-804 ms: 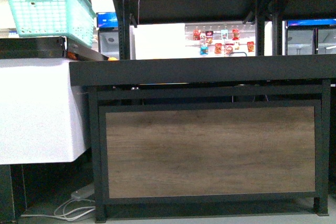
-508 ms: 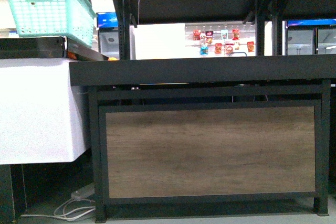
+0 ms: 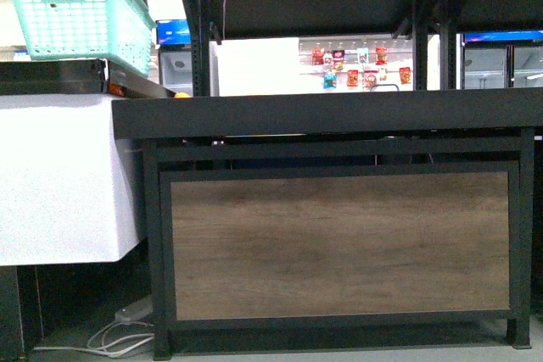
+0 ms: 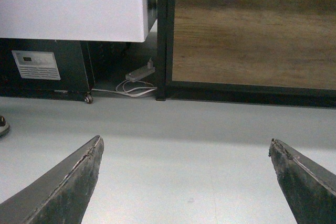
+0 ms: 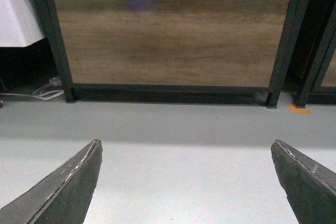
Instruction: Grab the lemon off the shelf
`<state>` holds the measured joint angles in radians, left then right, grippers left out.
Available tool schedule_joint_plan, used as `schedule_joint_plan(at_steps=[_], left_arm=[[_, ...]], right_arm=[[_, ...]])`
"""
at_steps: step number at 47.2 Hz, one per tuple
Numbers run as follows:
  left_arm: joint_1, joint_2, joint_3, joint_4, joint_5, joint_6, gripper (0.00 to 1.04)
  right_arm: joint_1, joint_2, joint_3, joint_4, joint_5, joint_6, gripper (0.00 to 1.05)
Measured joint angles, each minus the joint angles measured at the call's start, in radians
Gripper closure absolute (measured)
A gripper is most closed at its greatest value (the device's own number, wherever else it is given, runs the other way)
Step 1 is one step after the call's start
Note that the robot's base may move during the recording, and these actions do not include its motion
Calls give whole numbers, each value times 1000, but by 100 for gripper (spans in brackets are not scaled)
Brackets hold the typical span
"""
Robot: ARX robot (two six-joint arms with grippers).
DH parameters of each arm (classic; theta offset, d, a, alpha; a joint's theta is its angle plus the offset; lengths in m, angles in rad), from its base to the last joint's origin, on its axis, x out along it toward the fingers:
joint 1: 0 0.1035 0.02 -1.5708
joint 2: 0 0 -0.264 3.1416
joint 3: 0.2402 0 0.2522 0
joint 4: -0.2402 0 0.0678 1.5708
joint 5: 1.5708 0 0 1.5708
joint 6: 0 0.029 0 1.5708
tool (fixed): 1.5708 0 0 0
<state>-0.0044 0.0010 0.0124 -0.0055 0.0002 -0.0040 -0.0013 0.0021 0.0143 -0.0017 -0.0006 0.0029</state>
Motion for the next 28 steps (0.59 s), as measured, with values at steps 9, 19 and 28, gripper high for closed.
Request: schedule_joint_plan(at_steps=[9,19,28], left_arm=[[0,0,0,0,0,0,8],[0,0,0,0,0,0,8],[0,0,0,0,0,0,8]], right_arm=[[0,0,0,0,0,0,8],[0,0,0,0,0,0,8],[0,0,0,0,0,0,8]])
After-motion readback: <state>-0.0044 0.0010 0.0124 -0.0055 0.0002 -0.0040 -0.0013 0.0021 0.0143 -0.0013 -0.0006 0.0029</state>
